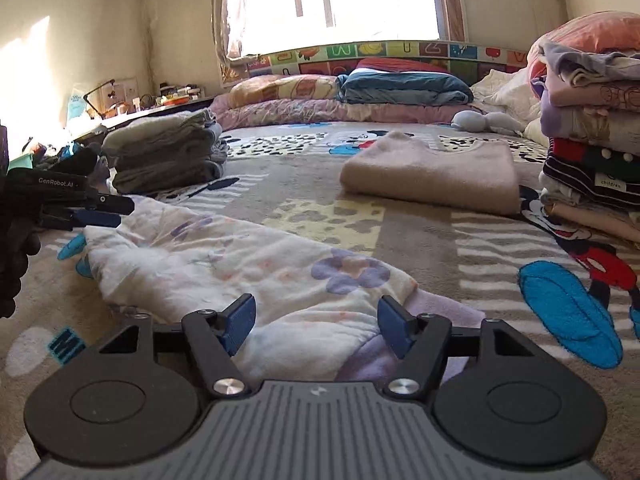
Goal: Fold clothes
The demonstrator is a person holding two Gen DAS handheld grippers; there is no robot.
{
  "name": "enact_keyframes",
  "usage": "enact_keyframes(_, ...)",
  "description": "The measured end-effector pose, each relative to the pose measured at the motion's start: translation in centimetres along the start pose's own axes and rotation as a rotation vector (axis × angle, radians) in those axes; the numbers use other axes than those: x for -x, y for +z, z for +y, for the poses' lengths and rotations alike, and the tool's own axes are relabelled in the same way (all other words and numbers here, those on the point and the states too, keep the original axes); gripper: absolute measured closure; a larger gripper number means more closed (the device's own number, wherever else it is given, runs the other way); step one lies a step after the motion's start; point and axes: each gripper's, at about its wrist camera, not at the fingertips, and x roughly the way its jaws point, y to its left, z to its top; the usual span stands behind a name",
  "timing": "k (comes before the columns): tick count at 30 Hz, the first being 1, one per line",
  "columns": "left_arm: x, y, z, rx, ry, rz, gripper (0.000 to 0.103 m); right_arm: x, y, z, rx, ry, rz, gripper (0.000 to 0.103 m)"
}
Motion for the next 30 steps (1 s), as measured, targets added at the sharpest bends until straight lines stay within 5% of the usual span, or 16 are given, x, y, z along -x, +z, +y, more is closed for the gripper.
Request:
enact_keyframes(4, 1.7, 1.5, 6.0, 0.313, 0.047, -0.031, 0.054, 0.9, 0.5, -0.6, -0.052, -0.018, -0.032, 0.035)
enact_keyframes(10, 1.1, 1.1, 9.0, 0.504, -0.006, 0.052, 0.052, 1.3, 0.3, 1.0, -0.029, -0.017, -0.03, 0.035)
enact_keyframes(27, -2.6, 1.0, 9.5, 0.473, -0.062, 0.058, 0.045, -2.4, -1.1, 0.5, -0.04, -0.084, 0.037, 0.033)
enact_keyframes(30, -2.7, 0.9, 8.9, 0.429, -0.056, 0.045, 0.059, -2.5, -1.2, 0.5, -0.041, -0.08, 0.039, 0.032)
